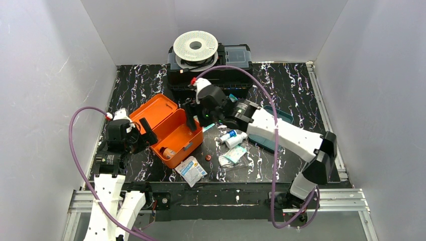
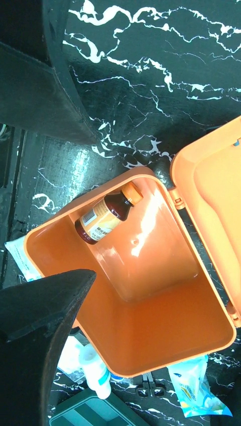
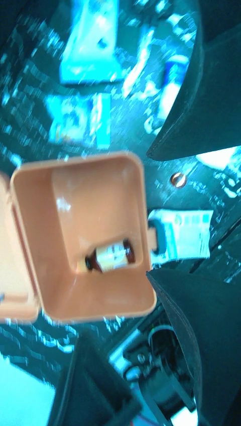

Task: Organize the medicine kit

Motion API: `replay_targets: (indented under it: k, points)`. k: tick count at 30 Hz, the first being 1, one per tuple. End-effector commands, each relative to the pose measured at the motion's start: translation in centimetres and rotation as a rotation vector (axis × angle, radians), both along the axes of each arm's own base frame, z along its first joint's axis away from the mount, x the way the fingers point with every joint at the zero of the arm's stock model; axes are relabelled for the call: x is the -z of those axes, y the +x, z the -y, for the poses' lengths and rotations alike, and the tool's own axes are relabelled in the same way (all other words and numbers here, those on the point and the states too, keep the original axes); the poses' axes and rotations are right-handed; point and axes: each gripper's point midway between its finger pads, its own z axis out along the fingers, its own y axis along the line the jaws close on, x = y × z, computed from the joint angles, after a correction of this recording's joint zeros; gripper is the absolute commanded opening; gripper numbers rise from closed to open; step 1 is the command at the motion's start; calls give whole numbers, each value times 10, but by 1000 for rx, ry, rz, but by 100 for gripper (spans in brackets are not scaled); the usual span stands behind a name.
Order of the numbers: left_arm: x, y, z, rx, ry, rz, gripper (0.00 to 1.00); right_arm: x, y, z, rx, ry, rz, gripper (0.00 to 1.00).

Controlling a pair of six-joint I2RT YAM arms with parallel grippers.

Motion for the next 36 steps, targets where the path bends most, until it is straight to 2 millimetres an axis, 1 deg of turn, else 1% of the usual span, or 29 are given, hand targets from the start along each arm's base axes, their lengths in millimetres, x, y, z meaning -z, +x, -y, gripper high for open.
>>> replay_targets:
  k: [1, 3, 5, 8, 9, 10, 11, 12, 18, 21, 25, 31, 36]
  points:
    - [2, 5, 2, 12, -3, 20, 95, 19, 12, 58, 245, -77, -8, 89]
    - [4, 8, 3, 16, -10, 22, 95, 26, 13, 78, 326, -87, -9, 93]
    - [6, 10, 5, 19, -15, 18, 95, 33, 11, 96, 399, -97, -25, 93]
    - [7, 12, 6, 27, -20, 16, 95, 44, 5, 116, 478, -83, -94, 91]
    - [7, 12, 8, 33, -24, 16, 95, 49, 4, 123, 509, -74, -121, 90]
    - [8, 12, 9, 37, -29, 17, 95, 56, 2, 134, 556, -68, -151, 89]
    - [9, 12, 9, 39, -31, 20, 95, 59, 0, 138, 597, -47, -182, 88]
    - [10, 12, 10, 39, -34, 20, 95, 67, -2, 146, 642, -30, -219, 88]
    - [11, 11, 12, 44, -47, 21, 96, 97, -1, 174, 868, 52, -353, 85]
    - [11, 10, 12, 47, -47, 28, 96, 111, 0, 180, 947, 62, -413, 83]
    - [12, 10, 15, 54, -51, 28, 96, 127, 4, 181, 1042, 78, -487, 84]
    - [13, 9, 19, 74, -55, 29, 96, 141, 13, 177, 1144, 119, -554, 82]
    - [14, 9, 24, 95, -55, 20, 96, 152, 17, 180, 1214, 130, -591, 81]
